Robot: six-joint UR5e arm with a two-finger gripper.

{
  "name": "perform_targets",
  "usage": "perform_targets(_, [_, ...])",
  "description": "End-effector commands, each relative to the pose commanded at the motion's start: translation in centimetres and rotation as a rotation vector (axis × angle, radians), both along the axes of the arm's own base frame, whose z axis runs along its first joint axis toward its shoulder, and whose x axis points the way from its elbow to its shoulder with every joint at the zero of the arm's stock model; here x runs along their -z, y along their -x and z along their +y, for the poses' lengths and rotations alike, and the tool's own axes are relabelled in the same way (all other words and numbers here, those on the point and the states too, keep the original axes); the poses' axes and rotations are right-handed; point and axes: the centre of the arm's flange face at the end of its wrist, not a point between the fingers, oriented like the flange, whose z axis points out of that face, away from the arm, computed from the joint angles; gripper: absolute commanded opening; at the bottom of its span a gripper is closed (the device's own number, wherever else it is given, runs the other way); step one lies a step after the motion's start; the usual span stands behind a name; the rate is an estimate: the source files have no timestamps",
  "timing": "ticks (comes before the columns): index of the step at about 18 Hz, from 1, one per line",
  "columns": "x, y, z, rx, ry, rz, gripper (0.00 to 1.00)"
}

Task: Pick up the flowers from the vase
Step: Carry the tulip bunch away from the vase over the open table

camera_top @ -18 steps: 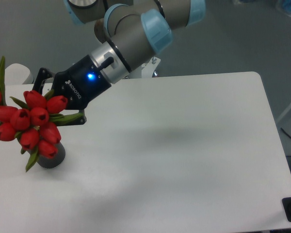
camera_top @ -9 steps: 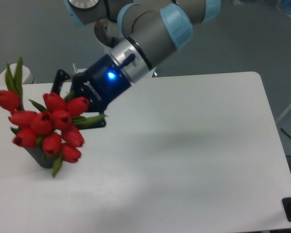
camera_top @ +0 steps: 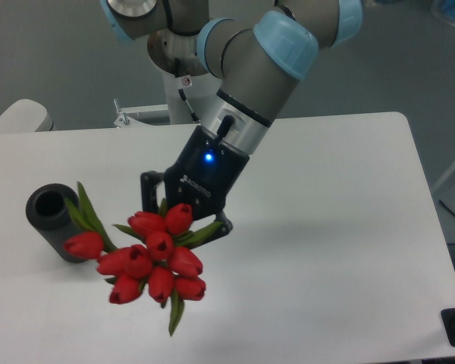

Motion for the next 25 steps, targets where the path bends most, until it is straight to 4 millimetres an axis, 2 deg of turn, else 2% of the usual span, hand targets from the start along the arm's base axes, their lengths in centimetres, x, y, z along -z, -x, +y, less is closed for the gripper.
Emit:
perform_targets(2, [1.2, 0.1, 0.0, -0.014, 0.078, 0.055, 0.14])
perform_targets(3, [1.6, -0.7, 0.6, -0.002, 0.110, 0.067, 0.14])
perform_targets(5, [2.5, -1.0, 0.7, 0.015, 0.157, 0.079, 0.12])
perform_targets(9, [5.7, -0.1, 0.8, 0.037, 0.291, 0.061, 0.11])
perform_targets(12, [8.2, 0.9, 0.5, 0.023, 0.412, 0.082, 0.07])
perform_targets(14, [9.2, 1.7, 0.4, 0.040, 0.474, 0.112, 0.04])
perform_targets(16, [9.6, 2.5, 0.8, 0.091, 0.503, 0.153, 0.04])
perform_targets(20, [10.5, 3.5, 0.5, 0.196, 0.614, 0.218, 0.05])
perform_targets(25, [12.9, 4.7, 0.9, 0.245, 0.675, 0.247, 0.05])
